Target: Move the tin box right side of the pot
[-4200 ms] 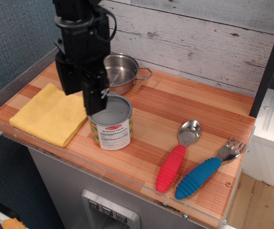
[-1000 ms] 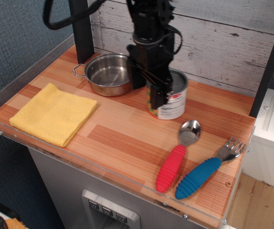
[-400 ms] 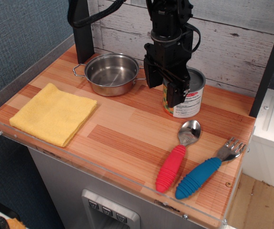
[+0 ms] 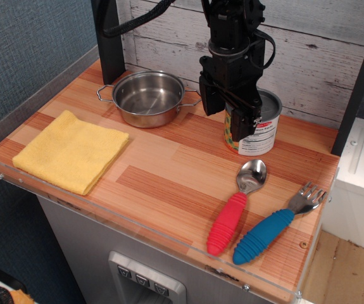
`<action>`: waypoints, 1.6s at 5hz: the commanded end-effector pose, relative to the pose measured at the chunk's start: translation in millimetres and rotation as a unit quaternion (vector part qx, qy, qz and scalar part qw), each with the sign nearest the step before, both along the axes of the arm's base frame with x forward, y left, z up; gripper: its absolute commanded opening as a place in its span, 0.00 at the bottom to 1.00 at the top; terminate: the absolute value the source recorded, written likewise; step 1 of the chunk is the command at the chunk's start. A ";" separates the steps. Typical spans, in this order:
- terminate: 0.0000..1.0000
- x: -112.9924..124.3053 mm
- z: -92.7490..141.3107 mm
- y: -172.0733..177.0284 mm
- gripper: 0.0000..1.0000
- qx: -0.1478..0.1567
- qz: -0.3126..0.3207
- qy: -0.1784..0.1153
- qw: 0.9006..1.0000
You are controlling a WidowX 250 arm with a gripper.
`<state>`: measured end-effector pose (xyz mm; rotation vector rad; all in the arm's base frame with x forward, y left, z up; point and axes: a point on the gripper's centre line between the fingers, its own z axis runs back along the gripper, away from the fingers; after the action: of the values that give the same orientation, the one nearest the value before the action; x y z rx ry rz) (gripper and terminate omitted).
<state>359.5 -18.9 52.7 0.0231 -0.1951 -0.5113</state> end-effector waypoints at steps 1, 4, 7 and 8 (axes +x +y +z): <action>0.00 -6.4 52.7 12.2 1.00 0.004 0.032 -0.068 0.997; 0.00 -64.7 99.7 77.0 1.00 0.027 0.210 -0.038 0.977; 0.00 -53.6 100.2 155.2 1.00 0.030 0.342 -0.088 0.935; 0.00 -53.6 100.2 155.2 1.00 0.030 0.342 -0.088 0.935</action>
<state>307.1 131.7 133.8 0.1729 -0.2854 0.1779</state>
